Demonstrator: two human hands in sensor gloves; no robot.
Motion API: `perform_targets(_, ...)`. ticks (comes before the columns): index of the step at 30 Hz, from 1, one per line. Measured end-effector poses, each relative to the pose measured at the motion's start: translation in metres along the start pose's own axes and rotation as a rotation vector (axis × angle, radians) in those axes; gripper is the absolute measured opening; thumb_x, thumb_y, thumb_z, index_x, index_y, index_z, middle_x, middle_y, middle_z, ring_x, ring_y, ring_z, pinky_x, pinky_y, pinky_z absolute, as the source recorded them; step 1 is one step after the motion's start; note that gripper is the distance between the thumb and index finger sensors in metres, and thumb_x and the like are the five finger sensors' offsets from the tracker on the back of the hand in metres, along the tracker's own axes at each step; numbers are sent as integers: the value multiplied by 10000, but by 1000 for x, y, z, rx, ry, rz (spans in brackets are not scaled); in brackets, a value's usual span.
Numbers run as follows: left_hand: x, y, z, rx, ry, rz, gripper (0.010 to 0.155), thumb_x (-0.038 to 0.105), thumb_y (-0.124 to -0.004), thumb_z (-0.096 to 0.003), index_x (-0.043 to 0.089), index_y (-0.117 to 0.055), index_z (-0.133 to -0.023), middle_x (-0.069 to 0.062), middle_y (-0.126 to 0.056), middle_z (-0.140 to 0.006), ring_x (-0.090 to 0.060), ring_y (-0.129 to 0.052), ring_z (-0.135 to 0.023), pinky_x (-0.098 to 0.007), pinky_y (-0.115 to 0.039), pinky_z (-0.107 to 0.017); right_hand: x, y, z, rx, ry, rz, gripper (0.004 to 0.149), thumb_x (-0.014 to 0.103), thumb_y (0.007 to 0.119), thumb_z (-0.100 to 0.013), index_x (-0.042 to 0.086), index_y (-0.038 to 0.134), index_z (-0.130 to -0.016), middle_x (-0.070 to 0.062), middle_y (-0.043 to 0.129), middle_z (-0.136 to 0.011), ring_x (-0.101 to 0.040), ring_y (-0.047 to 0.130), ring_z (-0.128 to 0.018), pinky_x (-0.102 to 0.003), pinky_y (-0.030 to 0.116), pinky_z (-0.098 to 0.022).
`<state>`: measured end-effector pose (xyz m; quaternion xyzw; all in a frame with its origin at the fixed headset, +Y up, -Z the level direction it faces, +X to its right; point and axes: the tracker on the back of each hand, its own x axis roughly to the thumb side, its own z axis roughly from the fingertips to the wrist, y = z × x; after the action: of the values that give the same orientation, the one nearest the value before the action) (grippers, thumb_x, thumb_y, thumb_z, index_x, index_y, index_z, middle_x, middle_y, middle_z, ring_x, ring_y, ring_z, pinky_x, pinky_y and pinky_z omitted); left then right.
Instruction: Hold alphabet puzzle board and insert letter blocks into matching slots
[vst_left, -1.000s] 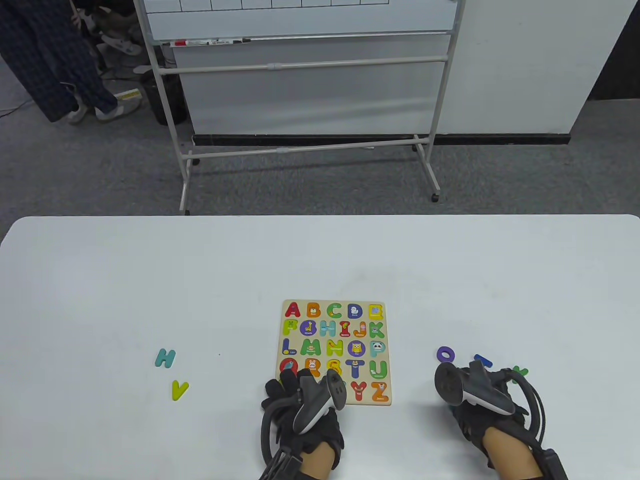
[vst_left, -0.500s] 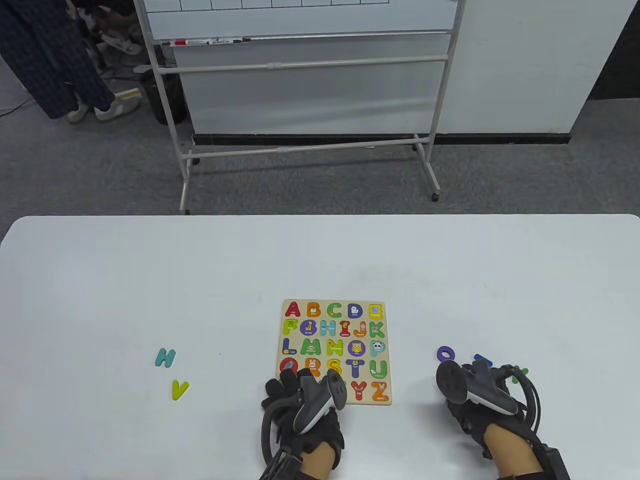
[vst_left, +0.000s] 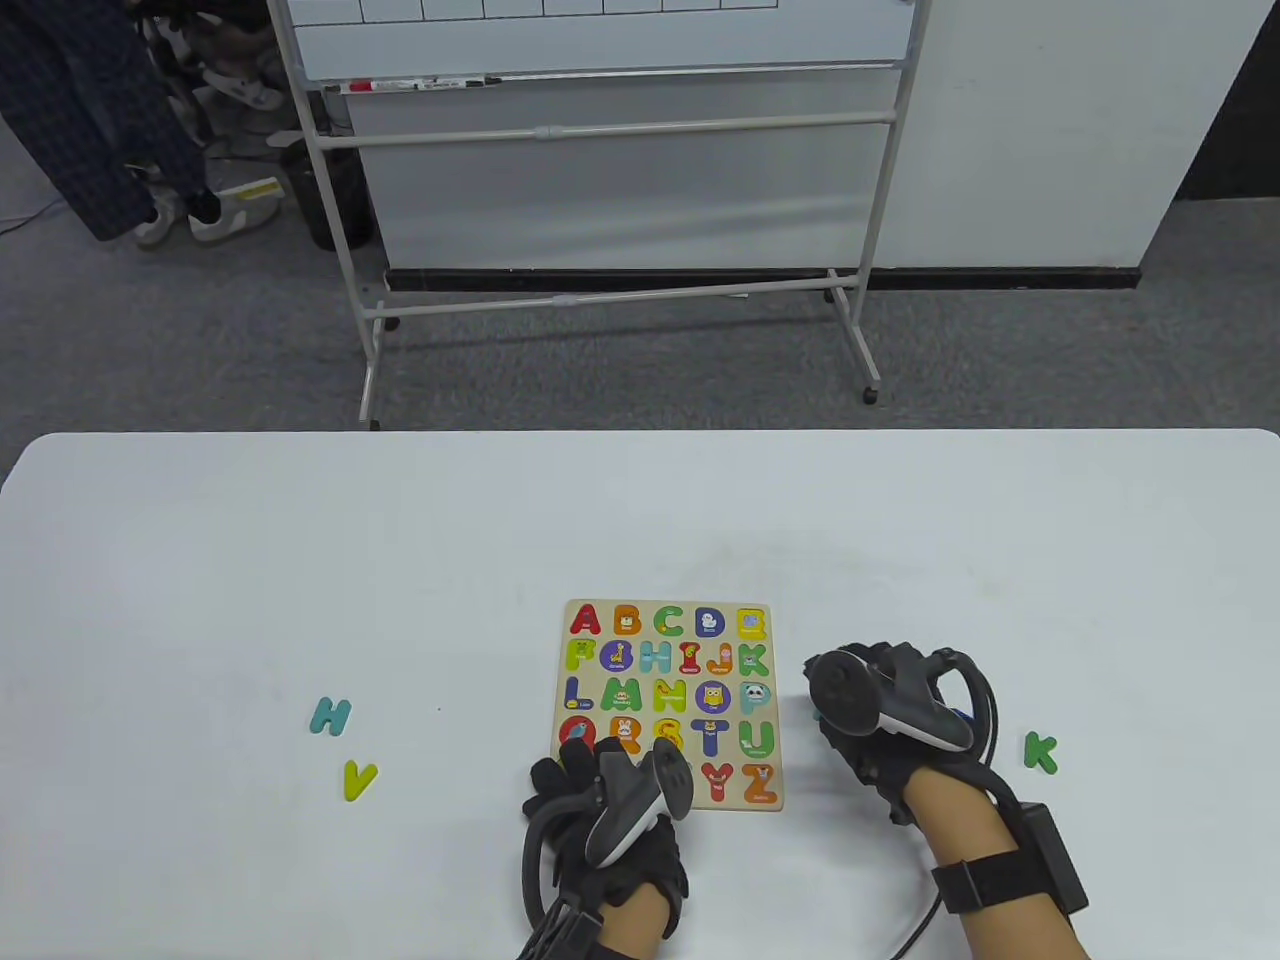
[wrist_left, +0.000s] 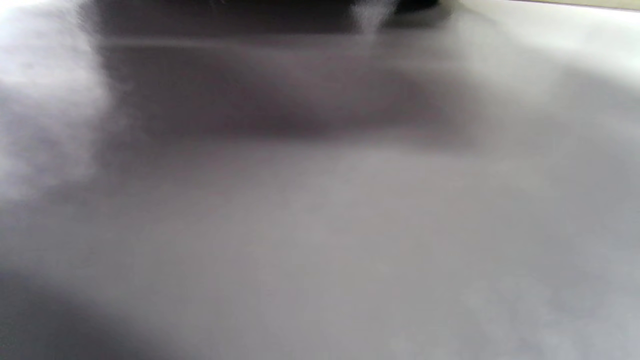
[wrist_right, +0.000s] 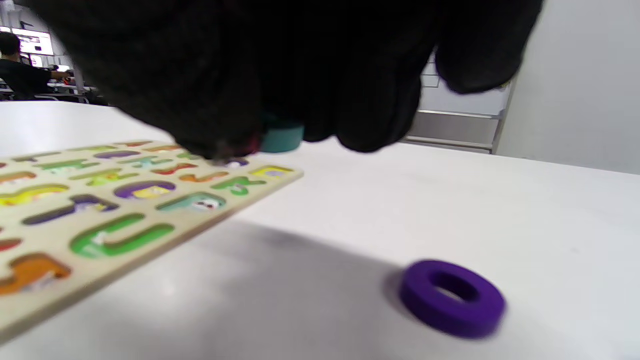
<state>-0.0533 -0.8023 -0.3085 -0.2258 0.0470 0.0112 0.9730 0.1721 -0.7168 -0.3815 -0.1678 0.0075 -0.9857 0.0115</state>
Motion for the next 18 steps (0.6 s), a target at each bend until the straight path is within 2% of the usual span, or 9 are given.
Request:
perform_targets(7, 0, 0, 0, -2, -3, 0, 769, 465, -457, -520, 11, -145, -1057, -348, -128, -1074, -678, -230, -959, -728, -376, -652, 16, 2, -27, -3, -43, -9, 605, 337, 961, -369, 156, 806, -924, -128, 908, -880, -326, 982, -709, -603, 706, -627)
perform_targets(18, 0, 1, -1, -10, -7, 8, 776, 469, -462, -521, 5, -142, -1055, -351, -124, -1071, -685, -223, -954, -732, -375, -649, 31, 17, -45, 24, -109, -15, 603, 325, 969, -366, 161, 811, -924, -128, 909, -884, -324, 985, -713, -607, 699, -635)
